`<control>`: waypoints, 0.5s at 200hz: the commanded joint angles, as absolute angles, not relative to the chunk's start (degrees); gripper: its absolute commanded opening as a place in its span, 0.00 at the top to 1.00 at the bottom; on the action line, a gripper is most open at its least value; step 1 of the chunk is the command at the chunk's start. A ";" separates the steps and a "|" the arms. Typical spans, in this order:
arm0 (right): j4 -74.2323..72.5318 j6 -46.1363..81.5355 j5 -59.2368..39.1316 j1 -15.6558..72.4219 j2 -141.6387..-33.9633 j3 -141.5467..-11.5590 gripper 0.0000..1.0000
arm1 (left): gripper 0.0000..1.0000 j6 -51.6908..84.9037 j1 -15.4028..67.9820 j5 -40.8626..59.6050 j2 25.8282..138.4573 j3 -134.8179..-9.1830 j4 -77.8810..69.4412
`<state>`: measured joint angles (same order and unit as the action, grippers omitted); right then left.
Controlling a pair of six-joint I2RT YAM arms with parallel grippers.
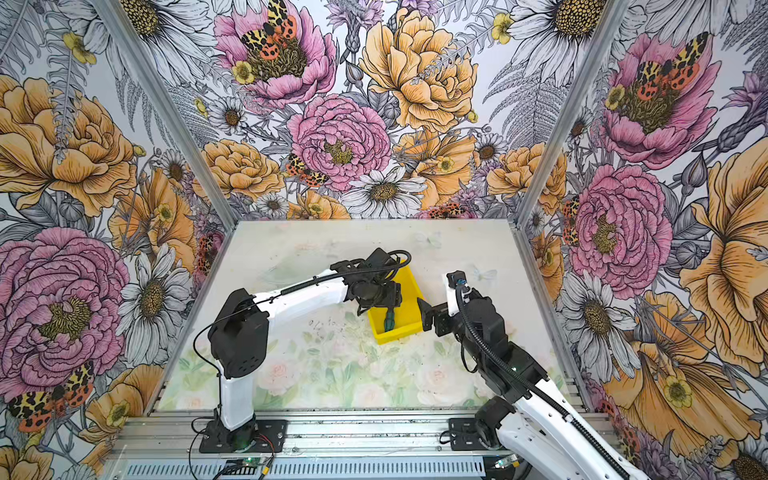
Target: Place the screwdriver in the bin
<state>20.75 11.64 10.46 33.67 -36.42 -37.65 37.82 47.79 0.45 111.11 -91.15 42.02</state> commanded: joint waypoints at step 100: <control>19.86 17.63 35.66 29.29 -40.32 -35.45 0.00 | 0.01 23.47 32.55 -6.98 76.92 -63.61 29.82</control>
